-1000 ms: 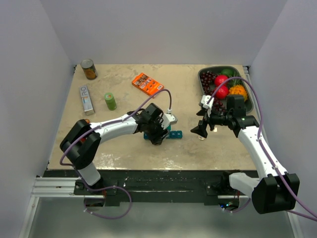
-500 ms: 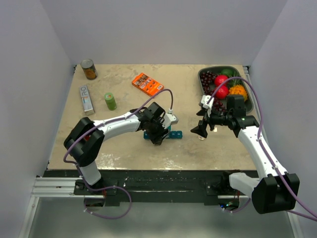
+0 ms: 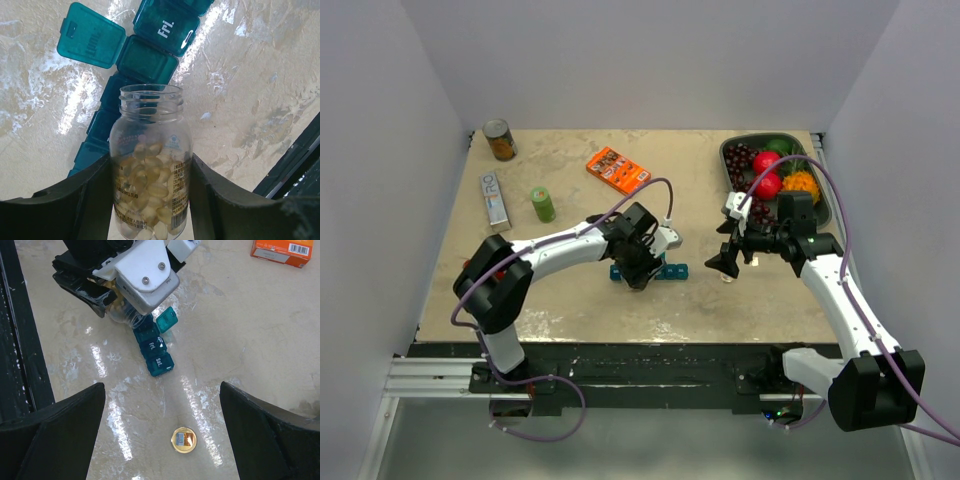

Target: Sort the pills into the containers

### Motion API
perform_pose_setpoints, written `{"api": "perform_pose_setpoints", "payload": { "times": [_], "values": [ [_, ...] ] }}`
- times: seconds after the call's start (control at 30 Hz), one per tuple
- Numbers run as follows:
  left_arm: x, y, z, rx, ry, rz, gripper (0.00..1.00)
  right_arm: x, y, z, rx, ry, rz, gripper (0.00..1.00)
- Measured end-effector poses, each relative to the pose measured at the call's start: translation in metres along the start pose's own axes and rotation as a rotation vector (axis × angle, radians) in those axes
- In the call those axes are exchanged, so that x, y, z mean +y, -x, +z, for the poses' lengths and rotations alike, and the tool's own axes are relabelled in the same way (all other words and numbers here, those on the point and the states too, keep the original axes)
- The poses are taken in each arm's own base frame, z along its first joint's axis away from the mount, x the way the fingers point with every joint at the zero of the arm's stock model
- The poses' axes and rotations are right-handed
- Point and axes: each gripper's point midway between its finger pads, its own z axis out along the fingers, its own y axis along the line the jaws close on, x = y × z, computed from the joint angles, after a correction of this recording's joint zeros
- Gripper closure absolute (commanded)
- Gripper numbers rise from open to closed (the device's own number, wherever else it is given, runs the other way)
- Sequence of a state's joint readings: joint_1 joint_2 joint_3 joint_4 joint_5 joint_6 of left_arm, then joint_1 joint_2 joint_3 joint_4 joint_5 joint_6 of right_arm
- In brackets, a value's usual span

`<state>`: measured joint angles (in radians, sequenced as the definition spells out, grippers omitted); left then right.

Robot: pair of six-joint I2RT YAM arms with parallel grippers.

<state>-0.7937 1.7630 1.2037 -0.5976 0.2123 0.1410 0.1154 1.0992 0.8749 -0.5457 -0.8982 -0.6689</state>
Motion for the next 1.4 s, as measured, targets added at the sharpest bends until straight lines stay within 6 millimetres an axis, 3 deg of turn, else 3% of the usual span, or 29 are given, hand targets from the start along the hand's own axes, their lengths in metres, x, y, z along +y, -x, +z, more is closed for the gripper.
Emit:
{"api": "perform_pose_setpoints", "payload": {
  "times": [1.4],
  "values": [
    [0.0033,0.0044,0.0032,0.119,0.037,0.002,1.00,-0.0025,-0.0019,-0.0005,0.011,-0.014,0.000,0.01]
  ]
}}
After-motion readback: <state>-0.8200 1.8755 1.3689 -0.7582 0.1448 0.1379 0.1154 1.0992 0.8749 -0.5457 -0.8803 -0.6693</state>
